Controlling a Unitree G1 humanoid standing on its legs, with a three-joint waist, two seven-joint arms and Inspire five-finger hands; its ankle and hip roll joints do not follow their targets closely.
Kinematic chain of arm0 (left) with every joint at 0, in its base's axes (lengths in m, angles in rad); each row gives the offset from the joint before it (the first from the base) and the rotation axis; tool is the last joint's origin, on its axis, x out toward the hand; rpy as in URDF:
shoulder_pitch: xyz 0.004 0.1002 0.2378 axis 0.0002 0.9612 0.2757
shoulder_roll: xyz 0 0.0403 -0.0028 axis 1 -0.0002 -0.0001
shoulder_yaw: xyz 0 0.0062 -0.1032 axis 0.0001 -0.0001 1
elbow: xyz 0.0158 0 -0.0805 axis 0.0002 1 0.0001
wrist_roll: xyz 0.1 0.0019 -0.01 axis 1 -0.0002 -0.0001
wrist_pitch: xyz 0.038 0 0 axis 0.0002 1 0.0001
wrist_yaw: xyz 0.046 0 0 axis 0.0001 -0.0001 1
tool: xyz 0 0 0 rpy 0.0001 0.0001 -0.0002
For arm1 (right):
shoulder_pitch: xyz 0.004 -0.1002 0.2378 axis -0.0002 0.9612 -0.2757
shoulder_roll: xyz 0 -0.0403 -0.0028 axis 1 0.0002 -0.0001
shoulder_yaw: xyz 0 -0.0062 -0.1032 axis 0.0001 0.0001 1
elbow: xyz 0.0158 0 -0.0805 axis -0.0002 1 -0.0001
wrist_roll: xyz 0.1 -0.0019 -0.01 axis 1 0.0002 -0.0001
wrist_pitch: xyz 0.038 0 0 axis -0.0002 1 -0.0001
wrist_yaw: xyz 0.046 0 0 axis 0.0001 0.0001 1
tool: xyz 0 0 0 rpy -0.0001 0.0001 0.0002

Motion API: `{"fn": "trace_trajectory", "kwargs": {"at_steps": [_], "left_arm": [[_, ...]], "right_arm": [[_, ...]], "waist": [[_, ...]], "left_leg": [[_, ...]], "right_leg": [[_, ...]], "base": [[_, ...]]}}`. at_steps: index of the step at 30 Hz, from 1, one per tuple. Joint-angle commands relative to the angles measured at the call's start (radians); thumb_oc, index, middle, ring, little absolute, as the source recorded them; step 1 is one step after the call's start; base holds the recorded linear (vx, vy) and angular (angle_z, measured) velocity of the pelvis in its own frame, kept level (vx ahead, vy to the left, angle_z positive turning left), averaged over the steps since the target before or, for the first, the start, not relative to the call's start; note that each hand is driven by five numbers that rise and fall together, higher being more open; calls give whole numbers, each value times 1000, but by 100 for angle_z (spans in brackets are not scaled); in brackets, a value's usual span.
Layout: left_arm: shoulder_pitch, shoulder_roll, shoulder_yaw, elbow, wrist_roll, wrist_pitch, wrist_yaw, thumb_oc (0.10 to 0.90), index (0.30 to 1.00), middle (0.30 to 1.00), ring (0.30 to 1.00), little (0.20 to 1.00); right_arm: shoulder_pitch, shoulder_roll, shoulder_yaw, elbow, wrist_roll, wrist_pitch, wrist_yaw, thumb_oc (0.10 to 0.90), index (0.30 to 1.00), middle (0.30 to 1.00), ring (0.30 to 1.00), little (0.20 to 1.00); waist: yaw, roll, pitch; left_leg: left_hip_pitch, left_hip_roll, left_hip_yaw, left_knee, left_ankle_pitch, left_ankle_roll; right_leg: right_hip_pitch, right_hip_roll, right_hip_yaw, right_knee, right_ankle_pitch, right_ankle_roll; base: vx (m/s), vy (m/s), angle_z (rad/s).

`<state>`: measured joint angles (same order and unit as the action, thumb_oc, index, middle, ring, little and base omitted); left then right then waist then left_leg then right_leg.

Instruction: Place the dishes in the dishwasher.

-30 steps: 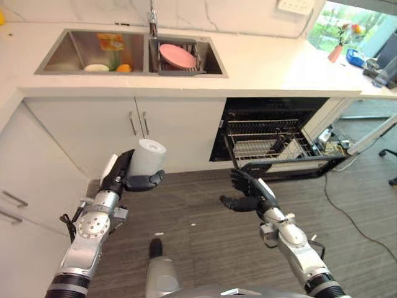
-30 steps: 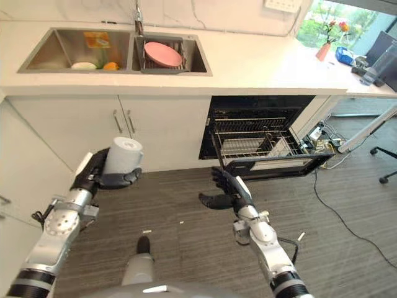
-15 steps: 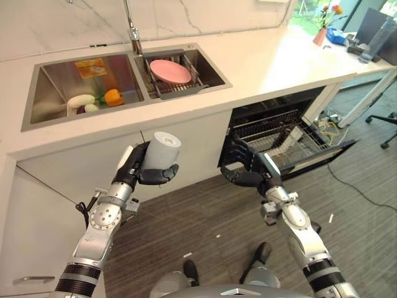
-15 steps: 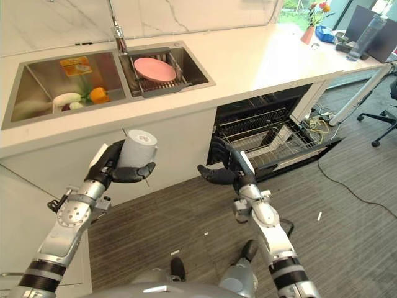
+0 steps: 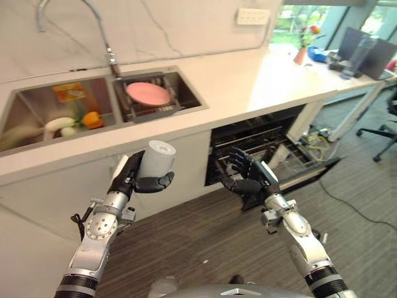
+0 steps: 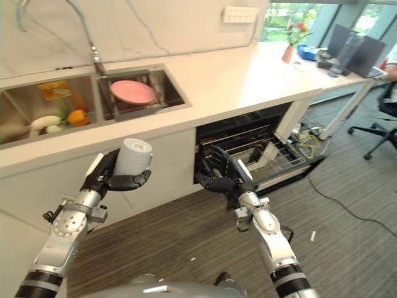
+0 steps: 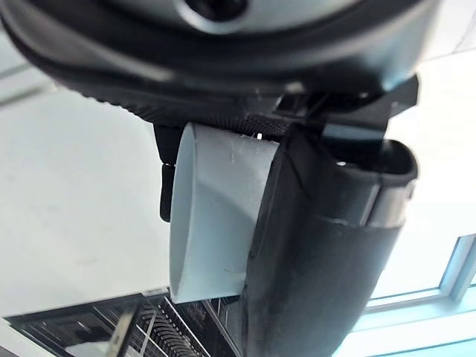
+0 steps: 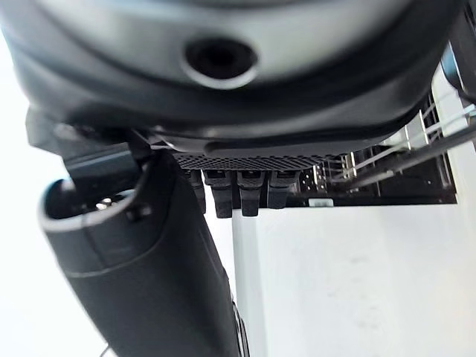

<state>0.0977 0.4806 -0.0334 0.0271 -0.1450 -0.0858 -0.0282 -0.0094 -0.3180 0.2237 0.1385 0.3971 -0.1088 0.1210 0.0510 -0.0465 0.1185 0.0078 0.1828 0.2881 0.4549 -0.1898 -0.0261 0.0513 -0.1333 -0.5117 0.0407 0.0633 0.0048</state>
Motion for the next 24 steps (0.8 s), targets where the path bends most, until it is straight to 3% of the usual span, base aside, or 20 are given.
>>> {"fn": "trace_trajectory", "kwargs": {"at_steps": [1, 3, 4, 5, 7, 8, 9, 11, 12, 14, 16, 18, 20, 24], "left_arm": [[-80, 13, -8, -118, -31, -112, 15, 400, 300, 300, 300, 300], [-81, 11, -14, -117, -30, -111, 14, 400, 300, 300, 300, 300], [-82, 8, -12, -118, -28, -109, 14, 400, 300, 300, 300, 300], [-79, 2, -6, -116, -26, -111, 16, 400, 300, 300, 300, 300], [-71, -5, 7, -122, -21, -118, 21, 400, 300, 300, 300, 300], [-71, -5, 7, -122, -21, -118, 21, 400, 300, 300, 300, 300], [-68, -9, 11, -122, -21, -123, 25, 400, 300, 300, 300, 300], [-57, -7, 32, -120, -18, -140, 35, 400, 300, 300, 300, 300], [-51, -6, 37, -123, -18, -144, 37, 400, 300, 300, 300, 300], [-36, -5, 45, -131, -14, -136, 27, 400, 300, 300, 300, 300], [-23, 6, 42, -128, -7, -132, 23, 400, 300, 300, 300, 300], [-19, 30, 41, -130, -6, -127, 21, 400, 300, 300, 300, 300], [-31, 44, 30, -121, -11, -127, 25, 400, 300, 300, 300, 300], [-37, 43, 31, -118, -25, -121, 31, 400, 300, 300, 300, 300]], "right_arm": [[-71, -32, -48, -122, 73, -103, 7, 800, 900, 900, 900, 900], [-67, -36, -48, -125, 77, -102, 8, 800, 900, 900, 900, 900], [-56, -41, -49, -126, 71, -97, 6, 800, 900, 900, 900, 900], [-52, -46, -48, -124, 71, -96, 8, 800, 900, 900, 900, 900], [-59, -41, -40, -119, 70, -94, 17, 800, 900, 900, 900, 900], [-59, -41, -40, -119, 70, -94, 17, 800, 900, 900, 900, 900], [-65, -39, -32, -113, 65, -94, 18, 800, 900, 900, 900, 900], [-96, -28, -4, -76, 56, -96, 22, 800, 900, 900, 900, 900], [-109, -24, 3, -67, 56, -95, 21, 800, 900, 900, 900, 900], [-116, -7, 10, -64, 56, -93, 28, 800, 900, 900, 900, 900], [-119, 3, 17, -63, 52, -89, 35, 800, 900, 900, 900, 900], [-129, 18, 19, -66, 49, -79, 50, 800, 900, 900, 900, 900], [-134, 30, 19, -68, 45, -76, 57, 800, 900, 900, 900, 900], [-125, 44, 9, -68, 75, -74, 51, 800, 900, 900, 900, 900]], "waist": [[-7, 32, -54], [-12, 37, -52], [-12, 42, -46], [-1, 37, -39], [4, 31, -38], [4, 31, -38], [18, 33, -35], [63, 34, -16], [75, 33, -8], [85, 48, -26], [97, 47, -27], [89, 50, -2], [70, 49, 17], [87, 43, -1]], "left_leg": [[28, 135, -60, 67, 193, -146], [23, 143, -56, 81, 213, -156], [-3, 121, -67, 68, 190, -145], [-46, 56, -96, 55, 128, -125], [-78, -27, -100, -30, 20, -83], [-78, -27, -100, -30, 20, -83], [-103, -59, -113, -69, 7, -73], [-191, -125, -159, -122, 65, -76], [-223, -135, -168, -117, 97, -77], [-147, -123, -151, -232, 98, -56], [-81, -128, -132, -309, 123, -36], [-47, -125, -125, -320, 114, -3], [-39, -136, -140, -332, 111, 31], [-43, -134, -159, -362, 116, 29]], "right_leg": [[0, -16, -40, -52, -84, 57], [10, -5, -44, -63, -93, 49], [15, 0, -37, -77, -101, 45], [14, -8, -28, -83, -98, 50], [7, -22, -27, -93, -94, 69], [7, -22, -27, -93, -94, 69], [8, -23, -21, -98, -91, 76], [22, -10, 18, -108, -89, 88], [26, -10, 27, -107, -89, 88], [18, 8, 19, -90, -95, 95], [3, 0, -5, 5, -101, 104], [-74, -46, -7, 208, -100, 164], [-136, -72, 71, 347, -72, 222], [-123, -106, 107, 239, -102, 178]], "base": [[105, -134, -4], [71, -66, 3], [80, -1, 5], [92, 24, 10], [37, 69, 10], [22, 63, -26], [28, 46, -35], [73, 66, -40], [93, 79, -75], [110, 109, -96], [80, 100, -90], [23, 87, -70], [-14, 55, -11], [55, -158, 17]]}}
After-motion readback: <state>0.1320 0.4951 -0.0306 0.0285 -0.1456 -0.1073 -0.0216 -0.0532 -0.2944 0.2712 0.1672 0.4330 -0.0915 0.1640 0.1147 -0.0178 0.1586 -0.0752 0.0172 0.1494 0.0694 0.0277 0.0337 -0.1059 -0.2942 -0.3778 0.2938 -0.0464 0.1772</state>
